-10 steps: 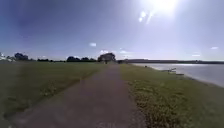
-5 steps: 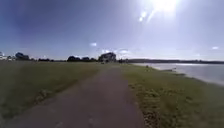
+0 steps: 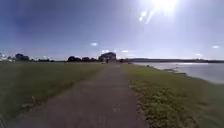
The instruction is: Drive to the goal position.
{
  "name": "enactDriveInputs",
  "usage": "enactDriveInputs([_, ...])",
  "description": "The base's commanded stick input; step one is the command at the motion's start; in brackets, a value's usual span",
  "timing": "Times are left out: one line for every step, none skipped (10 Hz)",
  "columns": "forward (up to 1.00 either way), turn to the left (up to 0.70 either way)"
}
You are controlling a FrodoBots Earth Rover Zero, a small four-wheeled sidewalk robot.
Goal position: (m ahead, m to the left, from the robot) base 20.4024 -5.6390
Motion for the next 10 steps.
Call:
enactDriveInputs([0.5,0.0])
enactDriveInputs([0.5,0.0])
enactDriveInputs([0.5,0.0])
enactDriveInputs([0.5,0.0])
enactDriveInputs([0.5,0.0])
enactDriveInputs([0.5,0.0])
enactDriveInputs([0.5,0.0])
enactDriveInputs([0.5,0.0])
enactDriveInputs([0.5,0.0])
enactDriveInputs([0.5,0.0])
